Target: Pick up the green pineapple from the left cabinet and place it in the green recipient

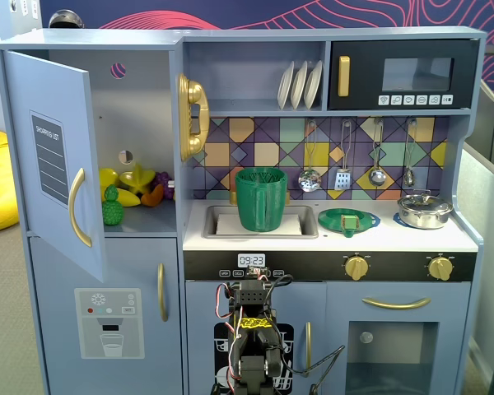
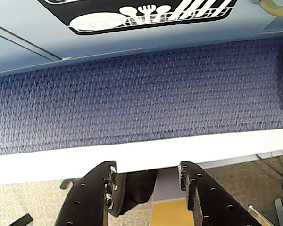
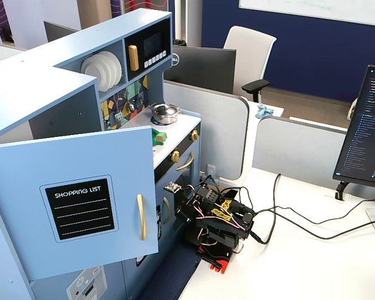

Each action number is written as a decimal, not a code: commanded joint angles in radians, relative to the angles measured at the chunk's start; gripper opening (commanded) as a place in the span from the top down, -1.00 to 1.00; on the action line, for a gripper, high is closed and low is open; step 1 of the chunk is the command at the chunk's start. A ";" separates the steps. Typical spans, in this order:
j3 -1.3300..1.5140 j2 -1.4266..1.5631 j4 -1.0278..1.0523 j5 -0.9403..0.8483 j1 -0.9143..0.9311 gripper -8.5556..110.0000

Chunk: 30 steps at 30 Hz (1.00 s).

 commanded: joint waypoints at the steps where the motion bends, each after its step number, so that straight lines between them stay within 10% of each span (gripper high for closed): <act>1: 0.008 -0.014 0.183 -0.005 0.046 0.86; 11: 0.008 -0.014 0.161 -0.034 0.008 0.86; 30: -0.649 -0.583 -1.173 -0.160 -0.759 0.58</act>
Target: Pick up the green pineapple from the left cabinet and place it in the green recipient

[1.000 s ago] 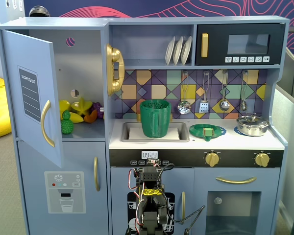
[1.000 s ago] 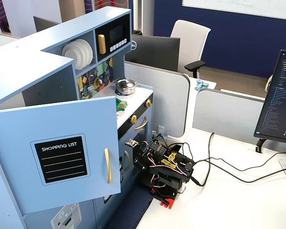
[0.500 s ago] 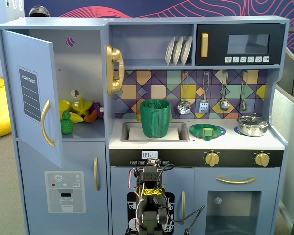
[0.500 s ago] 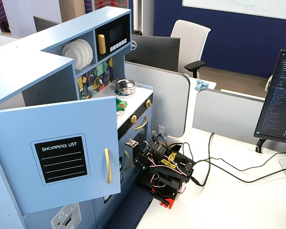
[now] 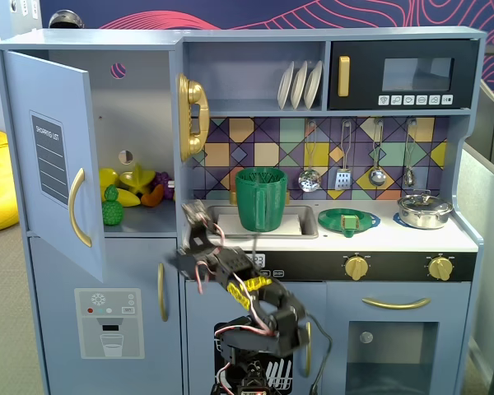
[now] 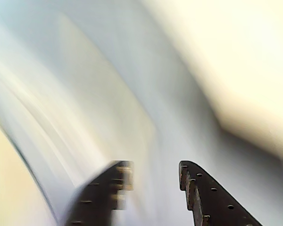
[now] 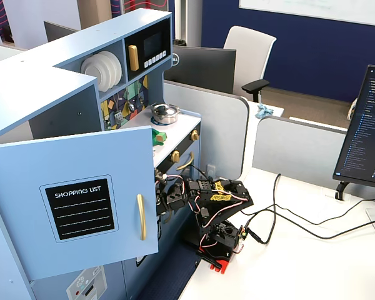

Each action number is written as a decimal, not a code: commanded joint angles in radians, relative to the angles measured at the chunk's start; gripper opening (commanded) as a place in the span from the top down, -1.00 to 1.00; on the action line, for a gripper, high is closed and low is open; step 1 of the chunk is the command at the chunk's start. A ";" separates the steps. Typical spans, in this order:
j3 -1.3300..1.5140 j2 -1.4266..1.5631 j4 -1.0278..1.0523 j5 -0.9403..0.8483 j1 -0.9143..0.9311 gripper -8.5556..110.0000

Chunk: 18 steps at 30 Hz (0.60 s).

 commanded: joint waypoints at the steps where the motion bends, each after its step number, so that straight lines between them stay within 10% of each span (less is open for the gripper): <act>1: -0.181 -0.094 -0.186 -0.035 -0.095 0.54; 18: -0.339 -0.383 -0.376 -0.095 -0.071 0.38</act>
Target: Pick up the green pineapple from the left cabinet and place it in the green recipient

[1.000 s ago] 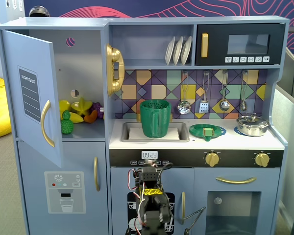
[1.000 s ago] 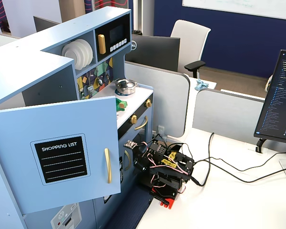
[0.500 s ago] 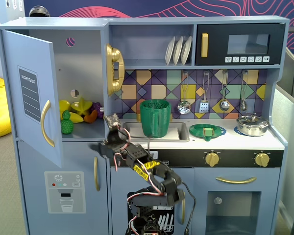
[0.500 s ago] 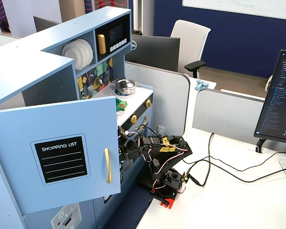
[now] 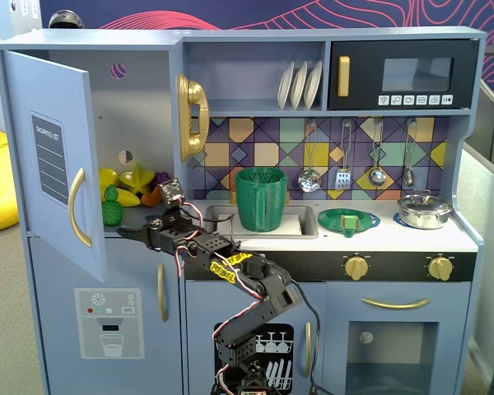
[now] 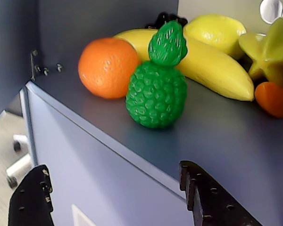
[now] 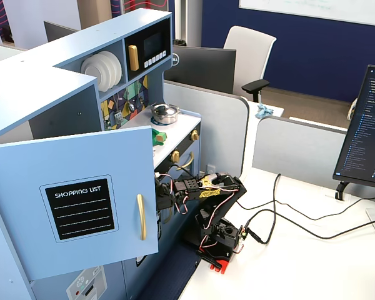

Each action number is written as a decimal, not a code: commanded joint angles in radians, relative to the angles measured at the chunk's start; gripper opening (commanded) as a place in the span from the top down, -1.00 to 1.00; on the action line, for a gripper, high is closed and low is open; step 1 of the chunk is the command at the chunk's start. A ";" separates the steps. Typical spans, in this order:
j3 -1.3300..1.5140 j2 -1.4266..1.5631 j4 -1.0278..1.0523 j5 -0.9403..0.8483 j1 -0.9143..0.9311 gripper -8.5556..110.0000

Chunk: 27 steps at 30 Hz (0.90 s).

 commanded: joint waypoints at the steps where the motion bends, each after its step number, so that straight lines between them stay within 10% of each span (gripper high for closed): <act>1: -0.120 -0.067 -0.061 -0.025 0.032 0.38; 27: -0.465 -0.592 -0.308 -0.021 0.086 0.34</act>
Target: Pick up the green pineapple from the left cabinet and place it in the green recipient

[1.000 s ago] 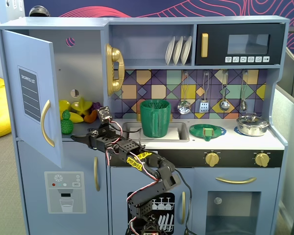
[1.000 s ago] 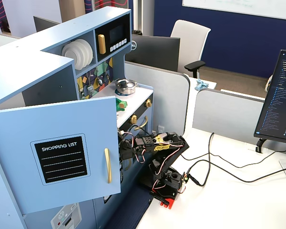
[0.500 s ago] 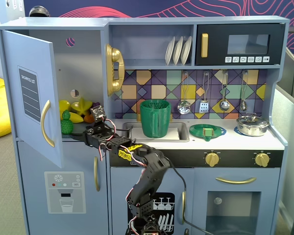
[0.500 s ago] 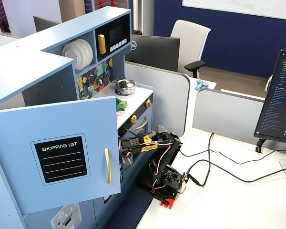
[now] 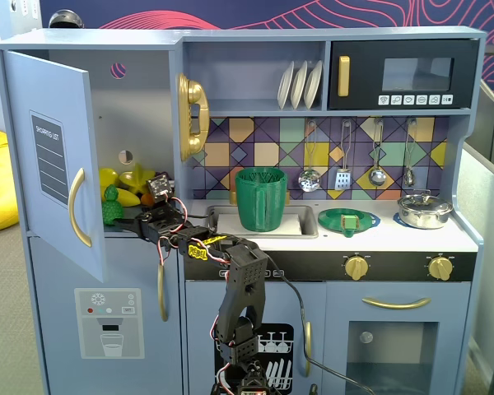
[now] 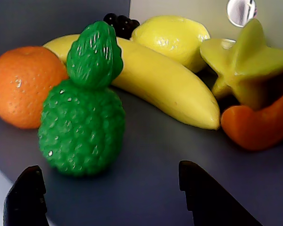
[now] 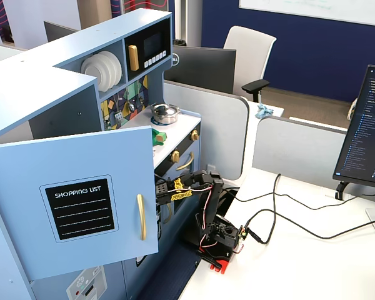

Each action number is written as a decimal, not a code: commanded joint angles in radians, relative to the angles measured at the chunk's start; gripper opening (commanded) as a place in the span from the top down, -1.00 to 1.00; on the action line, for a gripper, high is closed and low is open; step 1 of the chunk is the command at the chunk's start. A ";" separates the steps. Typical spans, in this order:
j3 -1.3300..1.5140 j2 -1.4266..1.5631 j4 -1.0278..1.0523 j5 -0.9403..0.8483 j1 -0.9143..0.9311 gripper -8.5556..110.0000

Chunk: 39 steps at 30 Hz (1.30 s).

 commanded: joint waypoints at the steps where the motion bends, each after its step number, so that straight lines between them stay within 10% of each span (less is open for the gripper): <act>1: -0.129 -0.021 -0.034 -0.006 -0.026 0.34; 35: -0.627 -0.483 -0.012 0.009 -0.046 0.36; 39: -0.675 -0.532 0.005 -0.066 -0.048 0.79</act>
